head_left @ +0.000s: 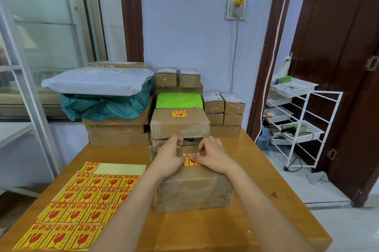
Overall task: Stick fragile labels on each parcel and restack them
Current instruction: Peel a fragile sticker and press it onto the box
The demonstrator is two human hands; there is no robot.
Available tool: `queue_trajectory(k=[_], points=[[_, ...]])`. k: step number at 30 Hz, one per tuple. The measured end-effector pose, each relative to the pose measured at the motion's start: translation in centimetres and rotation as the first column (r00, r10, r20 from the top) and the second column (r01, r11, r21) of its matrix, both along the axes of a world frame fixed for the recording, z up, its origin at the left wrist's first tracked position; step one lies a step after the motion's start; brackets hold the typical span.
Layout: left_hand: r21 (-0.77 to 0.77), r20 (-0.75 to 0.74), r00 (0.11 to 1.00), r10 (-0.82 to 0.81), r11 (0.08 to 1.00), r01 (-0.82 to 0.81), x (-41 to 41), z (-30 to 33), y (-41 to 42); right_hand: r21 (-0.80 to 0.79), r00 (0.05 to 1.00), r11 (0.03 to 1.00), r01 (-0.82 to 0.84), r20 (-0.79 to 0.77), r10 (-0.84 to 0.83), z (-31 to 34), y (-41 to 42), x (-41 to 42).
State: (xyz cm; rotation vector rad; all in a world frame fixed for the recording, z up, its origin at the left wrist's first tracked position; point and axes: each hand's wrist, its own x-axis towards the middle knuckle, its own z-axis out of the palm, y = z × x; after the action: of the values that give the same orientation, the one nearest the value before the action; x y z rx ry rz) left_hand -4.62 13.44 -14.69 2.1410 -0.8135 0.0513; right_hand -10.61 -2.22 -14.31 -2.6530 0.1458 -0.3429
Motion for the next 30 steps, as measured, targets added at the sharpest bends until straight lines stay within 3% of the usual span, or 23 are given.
queue_trajectory(k=[14, 23, 30], points=[[0.085, 0.111, 0.993, 0.050, 0.995, -0.060, -0.28, -0.29, -0.70, 0.071, 0.999, 0.997, -0.041, -0.023, 0.043, 0.30, -0.34, -0.09], [0.032, 0.117, 0.989, 0.091, 0.995, -0.096, 0.01, -0.46, -0.59, 0.117, 1.000, 0.993, -0.026, 0.014, 0.025, 0.12, -0.25, -0.15], [0.034, 0.133, 0.987, 0.087, 0.995, -0.092, 0.01, -0.40, -0.54, 0.048, 0.999, 0.998, -0.050, -0.004, 0.050, 0.26, -0.13, -0.19]])
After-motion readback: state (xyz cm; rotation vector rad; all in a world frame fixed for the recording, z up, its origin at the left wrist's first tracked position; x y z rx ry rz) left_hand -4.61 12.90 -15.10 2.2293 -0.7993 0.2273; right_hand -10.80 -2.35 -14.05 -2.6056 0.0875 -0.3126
